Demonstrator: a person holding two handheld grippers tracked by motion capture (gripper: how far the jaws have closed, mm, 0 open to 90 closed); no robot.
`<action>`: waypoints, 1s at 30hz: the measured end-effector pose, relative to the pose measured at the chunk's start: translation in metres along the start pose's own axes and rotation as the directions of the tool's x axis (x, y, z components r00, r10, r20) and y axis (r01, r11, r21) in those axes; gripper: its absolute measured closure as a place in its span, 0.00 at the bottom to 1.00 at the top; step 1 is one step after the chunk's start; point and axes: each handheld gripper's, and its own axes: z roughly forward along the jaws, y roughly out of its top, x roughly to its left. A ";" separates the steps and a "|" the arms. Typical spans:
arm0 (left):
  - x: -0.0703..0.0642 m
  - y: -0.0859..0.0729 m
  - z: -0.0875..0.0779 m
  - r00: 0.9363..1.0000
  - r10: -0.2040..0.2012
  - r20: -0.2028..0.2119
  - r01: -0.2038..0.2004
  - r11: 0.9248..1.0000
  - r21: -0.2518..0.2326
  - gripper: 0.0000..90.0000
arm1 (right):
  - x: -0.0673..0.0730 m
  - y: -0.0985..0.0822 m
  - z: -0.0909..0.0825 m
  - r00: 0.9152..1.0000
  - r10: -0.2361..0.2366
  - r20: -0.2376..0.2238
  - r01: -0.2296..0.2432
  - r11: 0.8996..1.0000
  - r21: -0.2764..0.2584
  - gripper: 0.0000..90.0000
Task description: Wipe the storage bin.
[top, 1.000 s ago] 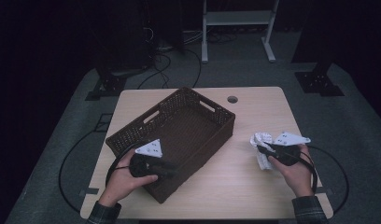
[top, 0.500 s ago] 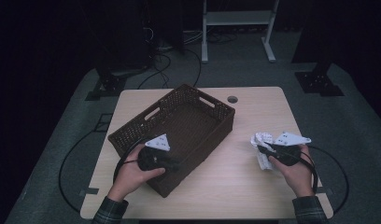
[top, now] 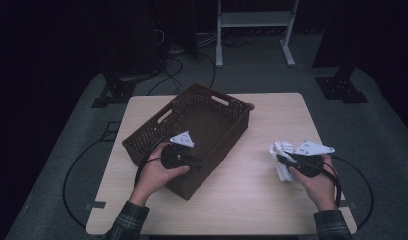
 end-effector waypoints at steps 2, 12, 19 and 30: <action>0.001 0.005 0.004 1.000 0.006 -0.003 -0.006 1.000 0.009 0.78 | 0.000 0.000 0.000 1.000 0.003 0.001 -0.003 1.000 0.001 0.86; -0.002 0.012 0.009 0.999 0.039 -0.019 -0.039 0.999 0.000 0.74 | 0.000 0.000 0.000 1.000 0.003 0.002 -0.003 1.000 0.003 0.86; -0.006 0.010 -0.015 0.996 0.093 0.019 -0.092 0.995 -0.043 0.53 | 0.000 -0.001 0.001 1.000 0.004 -0.001 -0.004 1.000 0.004 0.86; 0.012 -0.016 -0.040 0.995 0.103 -0.019 -0.103 0.994 -0.025 0.43 | 0.000 -0.001 0.000 1.000 0.002 0.001 -0.002 1.000 -0.001 0.86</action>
